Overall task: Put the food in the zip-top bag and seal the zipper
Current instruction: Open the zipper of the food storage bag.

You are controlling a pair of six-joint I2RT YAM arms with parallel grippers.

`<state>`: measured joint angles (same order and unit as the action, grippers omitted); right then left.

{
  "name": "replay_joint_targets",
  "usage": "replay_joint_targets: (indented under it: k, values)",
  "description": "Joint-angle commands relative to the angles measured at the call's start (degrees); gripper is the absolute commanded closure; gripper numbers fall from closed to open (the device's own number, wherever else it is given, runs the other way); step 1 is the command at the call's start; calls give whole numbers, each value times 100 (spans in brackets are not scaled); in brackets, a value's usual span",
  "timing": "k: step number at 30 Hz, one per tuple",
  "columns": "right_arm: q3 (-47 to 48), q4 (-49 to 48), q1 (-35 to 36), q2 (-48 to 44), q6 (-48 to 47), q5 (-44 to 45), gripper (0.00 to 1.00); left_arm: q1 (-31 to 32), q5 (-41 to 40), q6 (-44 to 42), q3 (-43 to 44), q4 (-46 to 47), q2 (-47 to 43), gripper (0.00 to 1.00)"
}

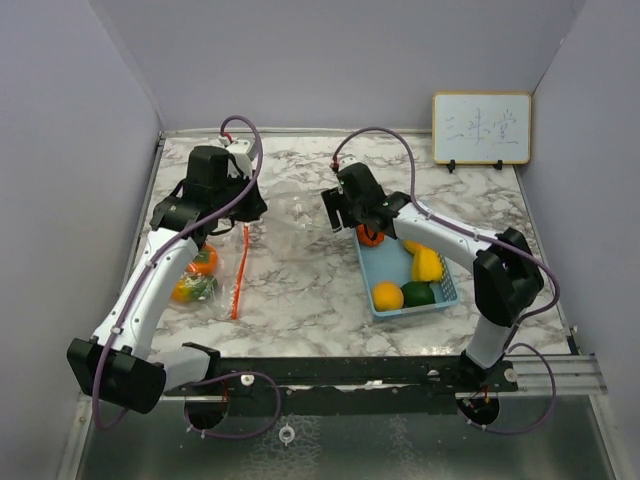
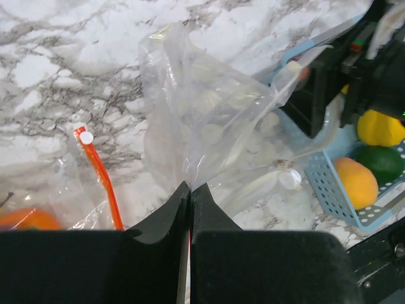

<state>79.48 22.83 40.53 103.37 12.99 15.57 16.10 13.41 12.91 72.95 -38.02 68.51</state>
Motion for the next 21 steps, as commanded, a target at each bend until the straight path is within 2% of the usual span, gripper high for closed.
replay_joint_targets:
  k: [1,4,8,11,19,21]
  values:
    - [-405,-247,-283,-519,-502,-1122,31,-128,-740,-290,135,-502,93,100]
    - [-373,-361,-283,-639,-639,-2385,26,-131,-275,-15,-13,-108,258,100]
    - [-103,-479,-283,-866,-470,-3585,10,-128,146,330,-237,418,459,100]
    - [419,-241,-283,-1018,-153,-3624,0,-111,152,334,-256,472,648,100]
    - [921,175,-336,-1538,2,-3201,0,-115,-60,206,-131,366,861,100]
    - [794,332,-424,-1762,95,-2822,0,-108,-228,130,6,207,860,100]
